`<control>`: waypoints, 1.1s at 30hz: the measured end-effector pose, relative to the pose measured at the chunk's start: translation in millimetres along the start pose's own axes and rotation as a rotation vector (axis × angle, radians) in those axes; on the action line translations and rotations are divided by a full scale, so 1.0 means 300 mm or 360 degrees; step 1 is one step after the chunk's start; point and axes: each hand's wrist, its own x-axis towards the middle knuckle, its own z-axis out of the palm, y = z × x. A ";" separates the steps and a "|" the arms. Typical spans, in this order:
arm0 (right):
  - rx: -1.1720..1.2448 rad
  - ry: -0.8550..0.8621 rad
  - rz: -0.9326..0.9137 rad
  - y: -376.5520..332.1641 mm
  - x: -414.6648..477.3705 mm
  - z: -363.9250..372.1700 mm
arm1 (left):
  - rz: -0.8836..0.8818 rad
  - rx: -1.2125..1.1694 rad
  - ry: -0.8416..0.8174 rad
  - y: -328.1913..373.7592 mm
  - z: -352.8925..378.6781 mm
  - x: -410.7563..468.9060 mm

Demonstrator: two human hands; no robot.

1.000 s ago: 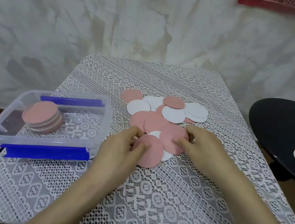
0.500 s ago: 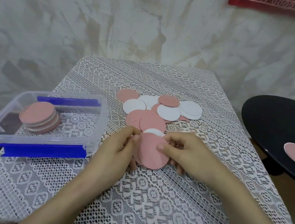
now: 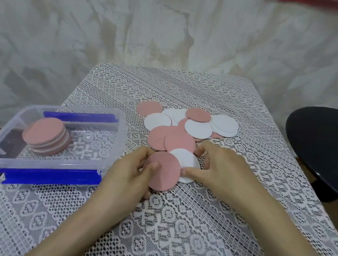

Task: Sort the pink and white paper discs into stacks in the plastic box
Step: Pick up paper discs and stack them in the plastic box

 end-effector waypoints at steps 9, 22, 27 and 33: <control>0.0396 0.0131 0.0068 0.027 0.029 0.024 | -0.0001 -0.0012 0.0029 -0.001 0.005 -0.003; 0.1224 0.0099 -0.0203 0.073 -0.044 -0.032 | 0.0083 -0.0055 0.0015 -0.003 0.009 -0.028; 0.0891 0.0059 -0.0199 0.066 -0.096 0.036 | 0.0205 -0.0131 -0.0077 0.024 0.027 -0.069; 0.0596 0.0114 -0.0332 0.036 -0.154 0.054 | 0.0366 0.0202 -0.0088 0.019 0.040 -0.109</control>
